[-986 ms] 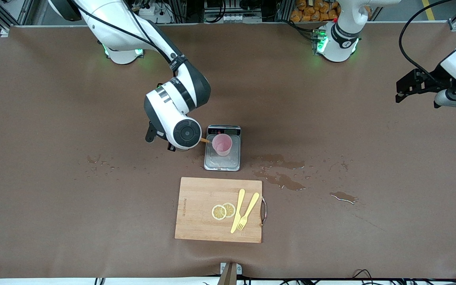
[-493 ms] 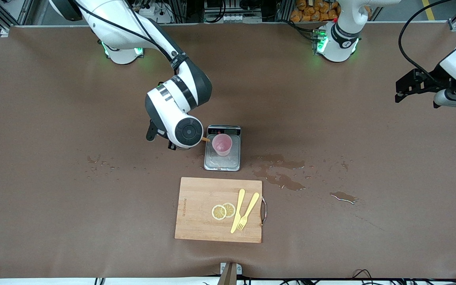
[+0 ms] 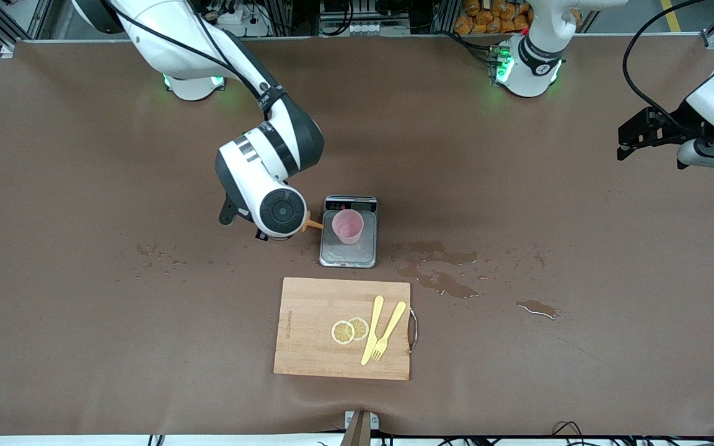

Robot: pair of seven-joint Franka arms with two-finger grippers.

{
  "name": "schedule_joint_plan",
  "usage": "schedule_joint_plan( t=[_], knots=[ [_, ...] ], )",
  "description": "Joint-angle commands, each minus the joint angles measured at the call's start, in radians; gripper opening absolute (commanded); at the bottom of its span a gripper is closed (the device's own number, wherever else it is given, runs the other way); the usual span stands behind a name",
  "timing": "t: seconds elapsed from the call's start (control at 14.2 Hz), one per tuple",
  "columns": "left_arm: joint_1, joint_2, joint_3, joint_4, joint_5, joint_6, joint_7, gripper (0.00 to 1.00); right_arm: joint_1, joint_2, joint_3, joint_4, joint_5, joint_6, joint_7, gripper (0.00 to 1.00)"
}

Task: Add sauce to pink cup with both arms
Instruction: 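Draw the sauce bottle back from the cup with the right gripper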

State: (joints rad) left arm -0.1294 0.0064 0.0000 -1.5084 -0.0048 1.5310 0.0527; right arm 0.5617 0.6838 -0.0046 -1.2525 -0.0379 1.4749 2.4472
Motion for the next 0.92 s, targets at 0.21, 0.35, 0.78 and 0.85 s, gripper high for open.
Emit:
schedule_joint_plan(
  t=[0.21,0.35,0.78,0.85],
  knots=[
    [0.004,-0.014,-0.006,-0.003,-0.009,0.003,-0.007,1.00,-0.089,-0.035,0.008,0.013,0.182,0.062,-0.121,0.41],
    [0.004,-0.014,-0.005,-0.001,-0.009,0.003,-0.007,1.00,-0.123,-0.053,0.008,0.013,0.231,0.082,-0.145,0.45],
    [0.014,-0.014,-0.005,0.000,-0.018,0.000,-0.013,1.00,-0.264,-0.093,0.009,0.013,0.423,0.110,-0.341,0.45],
    [0.013,-0.014,-0.005,0.000,-0.018,-0.002,-0.014,1.00,-0.293,-0.104,0.008,0.012,0.456,0.105,-0.382,0.45]
  ],
)
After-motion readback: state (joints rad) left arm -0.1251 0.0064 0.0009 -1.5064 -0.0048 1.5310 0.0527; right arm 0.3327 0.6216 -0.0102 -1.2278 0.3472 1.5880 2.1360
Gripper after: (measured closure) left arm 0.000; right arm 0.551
